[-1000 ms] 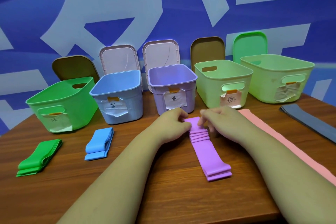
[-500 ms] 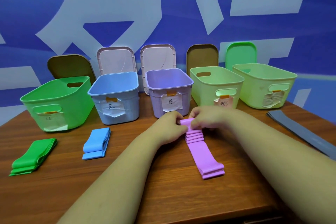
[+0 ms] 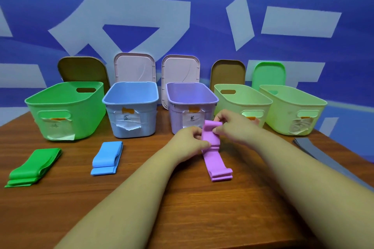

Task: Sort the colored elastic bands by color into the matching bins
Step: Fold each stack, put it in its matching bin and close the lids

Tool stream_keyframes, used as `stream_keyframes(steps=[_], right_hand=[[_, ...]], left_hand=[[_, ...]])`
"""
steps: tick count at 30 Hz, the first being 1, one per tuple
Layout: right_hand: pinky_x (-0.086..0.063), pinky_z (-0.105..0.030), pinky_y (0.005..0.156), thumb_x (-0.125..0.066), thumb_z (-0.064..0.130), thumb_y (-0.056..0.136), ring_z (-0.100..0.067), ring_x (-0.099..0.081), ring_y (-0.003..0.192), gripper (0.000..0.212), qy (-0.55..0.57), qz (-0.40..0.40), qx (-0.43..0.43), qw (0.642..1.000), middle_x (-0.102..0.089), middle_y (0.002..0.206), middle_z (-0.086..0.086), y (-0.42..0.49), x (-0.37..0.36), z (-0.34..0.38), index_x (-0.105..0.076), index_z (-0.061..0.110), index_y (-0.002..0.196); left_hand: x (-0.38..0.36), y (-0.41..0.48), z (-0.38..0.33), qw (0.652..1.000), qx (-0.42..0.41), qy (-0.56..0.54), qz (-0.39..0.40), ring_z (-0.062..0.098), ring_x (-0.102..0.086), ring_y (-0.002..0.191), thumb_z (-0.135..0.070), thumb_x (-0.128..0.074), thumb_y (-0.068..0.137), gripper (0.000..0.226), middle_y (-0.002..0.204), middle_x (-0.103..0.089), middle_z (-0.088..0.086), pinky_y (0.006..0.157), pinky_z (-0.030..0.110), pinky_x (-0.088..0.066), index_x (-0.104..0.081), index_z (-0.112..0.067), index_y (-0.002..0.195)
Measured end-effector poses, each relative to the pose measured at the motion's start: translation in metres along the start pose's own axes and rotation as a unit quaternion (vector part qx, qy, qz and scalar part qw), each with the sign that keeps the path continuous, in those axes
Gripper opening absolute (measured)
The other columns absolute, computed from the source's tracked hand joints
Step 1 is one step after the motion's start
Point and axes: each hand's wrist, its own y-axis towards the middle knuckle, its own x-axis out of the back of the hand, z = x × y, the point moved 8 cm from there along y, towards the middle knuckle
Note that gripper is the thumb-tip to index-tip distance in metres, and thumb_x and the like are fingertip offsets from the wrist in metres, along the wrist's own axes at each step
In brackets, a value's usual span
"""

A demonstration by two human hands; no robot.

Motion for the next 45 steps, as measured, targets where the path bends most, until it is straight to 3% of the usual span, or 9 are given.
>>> stream_keyframes(steps=[8,12,15,20,28,31,34,38,45], right_hand=[[-0.047,-0.027,0.069,-0.07,0.012,0.085,-0.009,-0.063,0.087,0.028,-0.024,0.02,0.062,0.998,-0.068,0.098,0.014,-0.031,-0.004,0.005,-0.063,0.032,0.104],[-0.051,-0.034,0.082,-0.065,0.009,0.083,-0.01,-0.059,0.094,0.032,-0.052,0.031,0.111,0.992,-0.061,0.105,0.012,-0.052,-0.016,0.003,-0.066,0.031,0.106],[-0.049,-0.032,0.081,-0.061,0.008,0.085,-0.007,-0.057,0.094,0.035,-0.065,0.032,0.123,0.99,-0.057,0.107,0.013,-0.064,-0.022,0.0,-0.063,0.034,0.108],[-0.044,-0.029,0.089,-0.061,0.009,0.085,-0.009,-0.054,0.104,0.037,-0.082,0.049,0.116,0.989,-0.054,0.117,0.011,-0.078,-0.029,-0.003,-0.063,0.035,0.112],[-0.045,-0.025,0.09,-0.059,0.029,0.096,0.004,-0.053,0.1,0.033,-0.081,0.076,0.136,0.984,-0.049,0.121,0.021,-0.098,-0.032,-0.005,-0.064,0.037,0.128],[-0.05,-0.031,0.092,-0.066,0.052,0.092,-0.001,-0.056,0.101,0.03,-0.083,0.079,0.149,0.982,-0.049,0.117,0.021,-0.108,-0.034,-0.005,-0.062,0.039,0.118],[-0.051,-0.033,0.094,-0.068,0.054,0.092,-0.002,-0.056,0.105,0.038,-0.094,0.043,0.158,0.982,-0.049,0.12,0.022,-0.113,-0.037,-0.005,-0.059,0.041,0.127],[-0.051,-0.036,0.094,-0.064,0.047,0.098,-0.006,-0.057,0.109,0.035,-0.105,-0.002,0.16,0.981,-0.052,0.123,0.017,-0.115,-0.037,-0.001,-0.06,0.039,0.132],[-0.052,-0.034,0.091,-0.065,0.058,0.092,-0.008,-0.055,0.11,0.046,-0.137,-0.004,0.145,0.98,-0.048,0.125,0.017,-0.122,-0.043,0.006,-0.055,0.04,0.133]], left_hand=[[0.001,0.009,0.002,0.998,-0.027,0.034,-0.043,0.017,-0.069,0.087,-0.014,-0.077,0.078,0.023,0.093,-0.074,-0.004,0.078,0.033,-0.057,-0.07,-0.026,0.096],[-0.001,0.008,0.003,0.998,-0.037,0.044,-0.024,0.008,-0.065,0.077,-0.017,-0.083,0.077,0.022,0.092,-0.075,-0.007,0.068,0.022,-0.05,-0.072,-0.026,0.095],[0.001,0.006,0.004,0.999,-0.044,0.025,0.015,0.002,-0.065,0.078,-0.018,-0.089,0.075,0.028,0.094,-0.076,-0.01,0.071,0.016,-0.051,-0.076,-0.027,0.098],[0.002,0.004,0.011,0.997,-0.007,-0.007,0.073,0.003,-0.066,0.076,-0.009,-0.088,0.073,0.038,0.089,-0.075,-0.009,0.08,0.024,-0.053,-0.078,-0.028,0.105],[-0.001,-0.004,0.005,0.993,0.033,-0.054,0.1,0.008,-0.059,0.074,-0.003,-0.059,0.088,0.036,0.095,-0.073,-0.001,0.069,0.019,-0.048,-0.078,-0.022,0.112],[-0.001,-0.005,0.001,0.995,0.034,-0.035,0.091,0.008,-0.059,0.081,-0.025,-0.066,0.092,0.022,0.092,-0.071,-0.007,0.079,0.024,-0.048,-0.081,-0.03,0.107],[-0.004,-0.002,0.0,0.995,0.015,0.052,0.083,0.003,-0.068,0.1,-0.037,-0.074,0.09,0.02,0.106,-0.077,-0.015,0.092,0.021,-0.05,-0.08,-0.036,0.109],[-0.005,0.001,0.0,0.997,0.011,0.019,0.068,-0.002,-0.067,0.076,-0.025,-0.078,0.086,0.018,0.094,-0.08,-0.009,0.074,0.018,-0.049,-0.082,-0.031,0.102],[-0.001,0.004,0.005,0.999,0.023,0.001,0.041,-0.002,-0.061,0.063,-0.019,-0.082,0.084,0.02,0.085,-0.076,-0.011,0.068,0.021,-0.048,-0.08,-0.025,0.103]])
